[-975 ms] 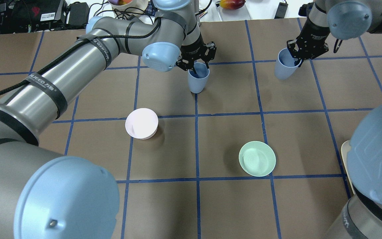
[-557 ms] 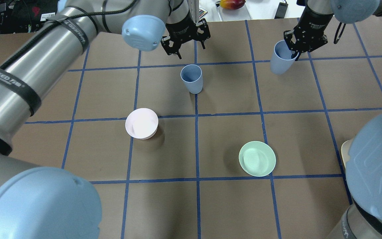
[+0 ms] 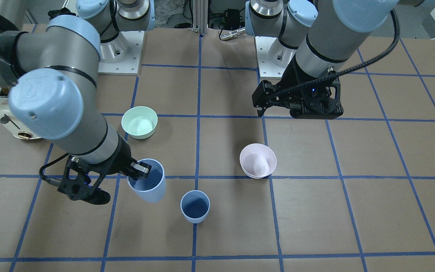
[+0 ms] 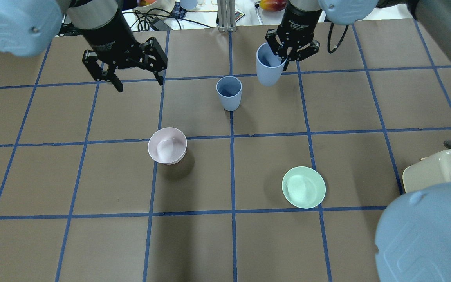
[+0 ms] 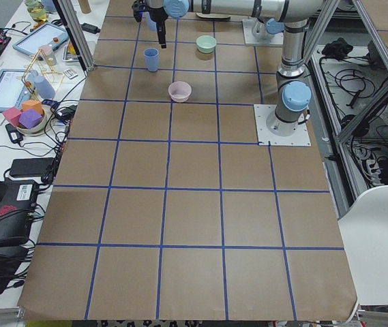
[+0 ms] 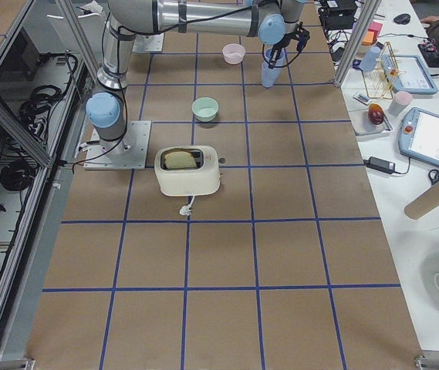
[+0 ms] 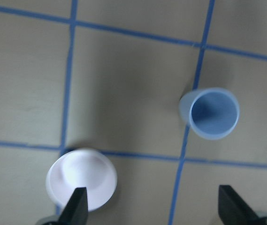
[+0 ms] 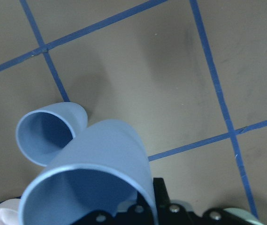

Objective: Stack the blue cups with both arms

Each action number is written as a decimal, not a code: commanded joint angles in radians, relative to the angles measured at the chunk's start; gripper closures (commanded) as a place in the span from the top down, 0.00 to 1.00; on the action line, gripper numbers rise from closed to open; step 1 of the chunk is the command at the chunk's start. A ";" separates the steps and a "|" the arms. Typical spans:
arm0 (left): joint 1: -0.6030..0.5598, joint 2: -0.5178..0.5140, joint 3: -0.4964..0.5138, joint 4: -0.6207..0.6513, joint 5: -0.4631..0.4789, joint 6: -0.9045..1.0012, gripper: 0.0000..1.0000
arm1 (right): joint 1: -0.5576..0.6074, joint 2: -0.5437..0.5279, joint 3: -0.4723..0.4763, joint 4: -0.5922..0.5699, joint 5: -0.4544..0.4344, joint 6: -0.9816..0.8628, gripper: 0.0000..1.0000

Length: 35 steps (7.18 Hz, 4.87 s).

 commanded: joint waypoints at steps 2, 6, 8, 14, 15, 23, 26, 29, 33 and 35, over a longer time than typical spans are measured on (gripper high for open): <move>0.032 0.078 -0.099 0.097 0.104 0.167 0.97 | 0.083 0.024 -0.001 -0.067 0.006 0.147 0.00; 0.032 0.060 -0.067 0.097 0.084 0.141 1.00 | 0.099 0.081 0.000 -0.152 0.008 0.190 0.00; 0.032 0.061 -0.068 0.097 0.089 0.141 1.00 | 0.114 0.082 0.000 -0.147 0.006 0.192 0.00; 0.032 0.064 -0.068 0.097 0.083 0.143 1.00 | 0.114 0.108 0.002 -0.164 -0.004 0.192 0.94; 0.032 0.064 -0.070 0.097 0.081 0.143 1.00 | 0.112 0.105 0.000 -0.163 -0.001 0.192 1.00; 0.032 0.069 -0.070 0.097 0.087 0.143 1.00 | -0.116 -0.204 0.188 -0.069 -0.087 -0.378 1.00; 0.032 0.069 -0.068 0.097 0.087 0.143 1.00 | -0.141 -0.379 0.316 0.016 -0.150 -0.436 1.00; 0.031 0.066 -0.068 0.097 0.087 0.143 1.00 | -0.136 -0.408 0.313 0.078 -0.152 -0.437 1.00; 0.032 0.069 -0.070 0.097 0.089 0.143 1.00 | -0.135 -0.410 0.310 0.080 -0.152 -0.437 1.00; 0.031 0.069 -0.068 0.097 0.091 0.143 1.00 | -0.136 -0.410 0.308 0.078 -0.150 -0.437 1.00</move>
